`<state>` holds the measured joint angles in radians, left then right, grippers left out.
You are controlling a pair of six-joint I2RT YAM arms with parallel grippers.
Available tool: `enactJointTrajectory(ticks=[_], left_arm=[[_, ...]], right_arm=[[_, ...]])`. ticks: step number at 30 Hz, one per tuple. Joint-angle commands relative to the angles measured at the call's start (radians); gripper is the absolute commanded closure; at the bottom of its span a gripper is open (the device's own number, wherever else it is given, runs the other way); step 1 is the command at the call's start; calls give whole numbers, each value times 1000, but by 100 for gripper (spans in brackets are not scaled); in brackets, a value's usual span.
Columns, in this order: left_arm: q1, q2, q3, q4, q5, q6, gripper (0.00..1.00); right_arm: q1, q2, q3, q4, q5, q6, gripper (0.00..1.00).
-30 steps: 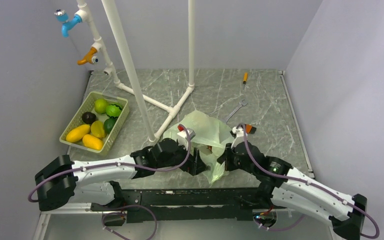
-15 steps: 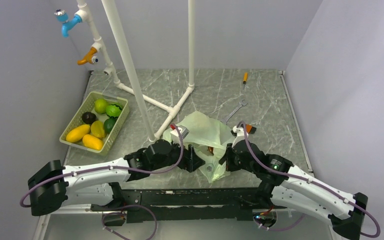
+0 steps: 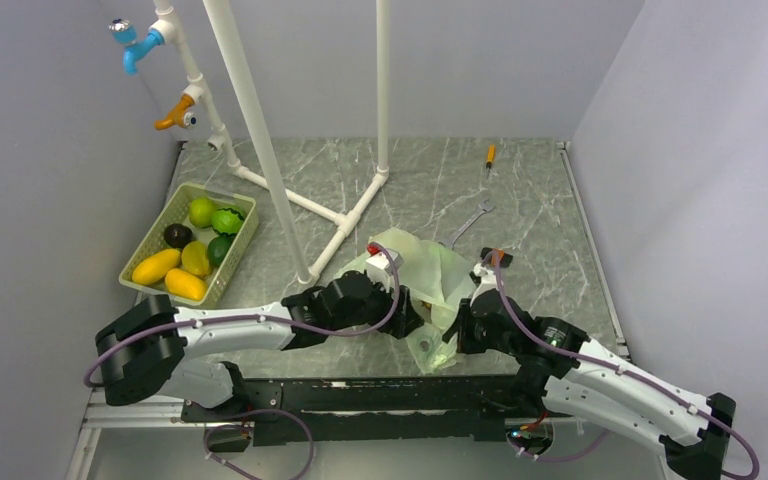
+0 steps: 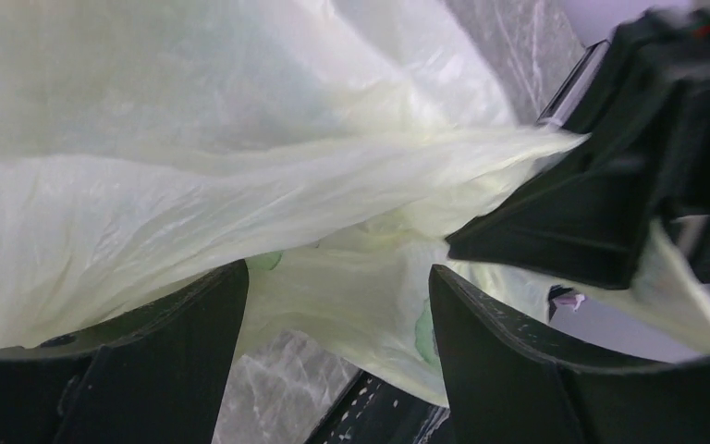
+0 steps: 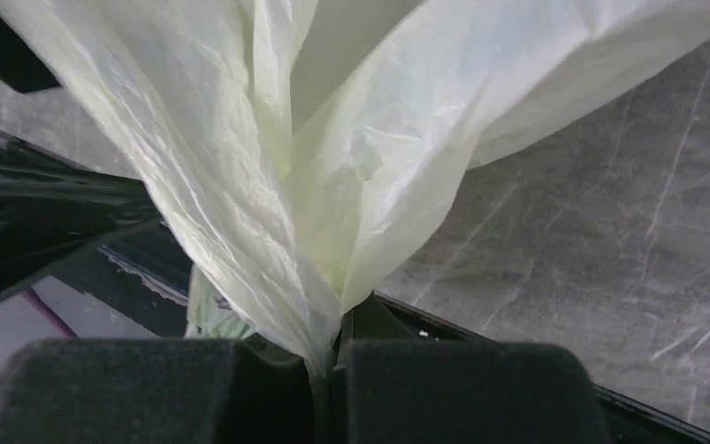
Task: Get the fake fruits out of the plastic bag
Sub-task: Take out the fake fruit from the plastic bag.
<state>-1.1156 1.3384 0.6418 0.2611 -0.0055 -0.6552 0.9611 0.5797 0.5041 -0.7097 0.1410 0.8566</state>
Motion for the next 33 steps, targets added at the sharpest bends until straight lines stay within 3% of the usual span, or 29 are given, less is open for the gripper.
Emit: enactJointTrajectory(ticks=[1, 7, 9, 12, 16, 18, 26, 33], left_arm=[[-3, -16, 56, 51, 9, 33, 24], [-3, -50, 32, 58, 9, 26, 23], [-3, -27, 31, 72, 9, 24, 24], [-3, 24, 13, 145, 39, 14, 25], [-3, 62, -8, 196, 55, 2, 28], [-3, 57, -15, 186, 50, 3, 29], [-4, 41, -109, 242, 39, -34, 28], [-12, 191, -124, 401, 105, -107, 29]], right_arm=[[4, 7, -28, 40, -35, 43, 100], [4, 38, -16, 6, -9, 64, 98], [4, 57, -13, -5, 1, 76, 78], [4, 81, 0, -16, 37, 87, 67], [4, 92, 42, -28, 143, 108, 19], [3, 107, 86, -32, 181, 80, 4], [4, 237, 184, 53, 241, -189, 1], [4, 175, 212, 138, 151, -343, 1]])
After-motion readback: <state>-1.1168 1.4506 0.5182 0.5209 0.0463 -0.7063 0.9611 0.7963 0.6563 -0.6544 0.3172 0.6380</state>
